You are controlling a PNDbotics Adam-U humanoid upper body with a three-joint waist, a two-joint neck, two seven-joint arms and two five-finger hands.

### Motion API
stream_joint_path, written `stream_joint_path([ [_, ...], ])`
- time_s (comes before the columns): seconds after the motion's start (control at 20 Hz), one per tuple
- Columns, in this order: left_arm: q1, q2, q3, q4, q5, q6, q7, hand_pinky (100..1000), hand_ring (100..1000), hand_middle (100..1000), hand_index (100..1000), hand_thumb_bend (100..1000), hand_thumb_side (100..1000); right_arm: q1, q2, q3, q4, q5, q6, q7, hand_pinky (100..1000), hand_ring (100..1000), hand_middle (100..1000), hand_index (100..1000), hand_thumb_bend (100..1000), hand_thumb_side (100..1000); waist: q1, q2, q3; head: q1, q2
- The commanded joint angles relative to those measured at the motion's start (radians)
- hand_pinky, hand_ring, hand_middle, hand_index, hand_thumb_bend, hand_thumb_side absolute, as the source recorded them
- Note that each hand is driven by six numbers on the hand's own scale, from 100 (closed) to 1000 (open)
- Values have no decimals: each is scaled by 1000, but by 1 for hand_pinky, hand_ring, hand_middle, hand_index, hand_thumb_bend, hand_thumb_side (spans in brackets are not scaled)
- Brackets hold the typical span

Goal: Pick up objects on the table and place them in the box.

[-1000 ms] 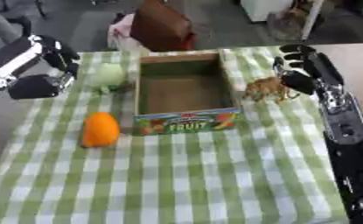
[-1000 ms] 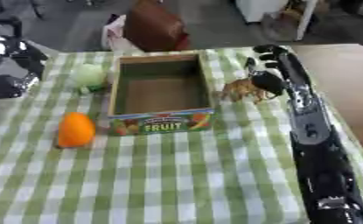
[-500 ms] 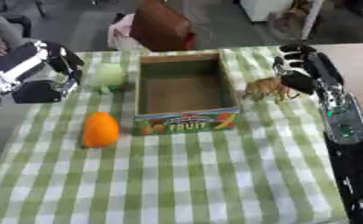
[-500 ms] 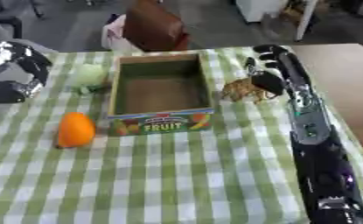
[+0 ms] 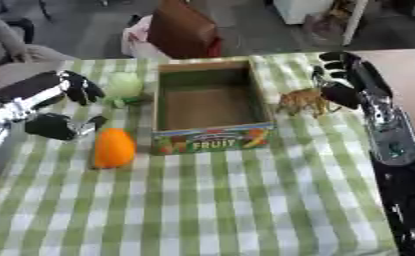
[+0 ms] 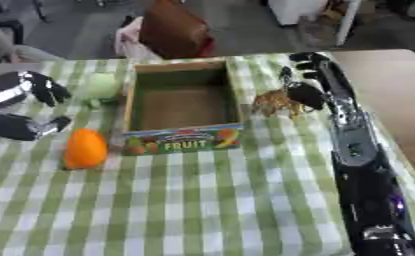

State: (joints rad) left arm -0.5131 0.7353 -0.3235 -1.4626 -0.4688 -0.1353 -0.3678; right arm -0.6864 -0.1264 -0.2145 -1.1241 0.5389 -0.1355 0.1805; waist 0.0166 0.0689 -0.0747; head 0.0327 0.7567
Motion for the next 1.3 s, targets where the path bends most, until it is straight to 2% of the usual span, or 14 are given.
stream_joint_path([
  [0.05,-29,-6,-9,31,-56,-11,11,670,622,613,784,318,449,-18,-6,4,-23,5,-3,4,834,841,804,805,100,300,0,-9,-2,-1,8],
  [0.5,-39,-77,-39,147,-199,-62,-1,679,638,630,793,393,499,-17,-4,4,-24,6,-3,5,835,841,804,804,100,301,-1,-9,-5,-1,10],
  [0.75,-39,-104,-40,183,-266,-80,11,691,655,651,806,432,494,-17,-2,5,-23,6,-4,6,834,840,804,804,100,302,-2,-9,-5,-3,10],
  [0.95,-41,-117,-41,199,-333,-98,27,682,641,634,800,447,472,-16,0,5,-24,7,-4,7,834,840,804,804,100,303,-3,-8,-5,-3,10],
  [1.05,-41,-121,-41,206,-357,-107,32,668,610,601,773,365,324,-16,0,4,-23,7,-4,6,834,840,804,804,100,304,-3,-8,-4,-3,10],
  [1.1,-41,-122,-40,209,-364,-110,33,644,567,554,737,283,184,-16,0,4,-23,8,-3,6,834,839,802,803,100,304,-2,-8,-4,-3,10],
  [1.15,-41,-122,-38,210,-368,-113,36,634,550,535,721,264,170,-16,0,4,-23,8,-3,6,834,839,802,803,100,304,-2,-8,-4,-4,10],
  [1.2,-41,-122,-35,209,-368,-113,41,592,483,462,656,165,162,-16,0,4,-23,8,-2,5,833,839,802,803,100,305,-2,-9,-4,-4,10],
  [1.25,-41,-121,-29,205,-363,-111,53,578,458,430,627,127,163,-16,0,3,-24,8,-2,5,833,839,802,803,100,305,-2,-9,-4,-5,9],
  [1.3,-41,-120,-23,198,-353,-106,67,549,389,348,550,100,175,-15,1,3,-24,8,-1,5,833,839,801,803,100,305,-2,-9,-3,-6,9],
])
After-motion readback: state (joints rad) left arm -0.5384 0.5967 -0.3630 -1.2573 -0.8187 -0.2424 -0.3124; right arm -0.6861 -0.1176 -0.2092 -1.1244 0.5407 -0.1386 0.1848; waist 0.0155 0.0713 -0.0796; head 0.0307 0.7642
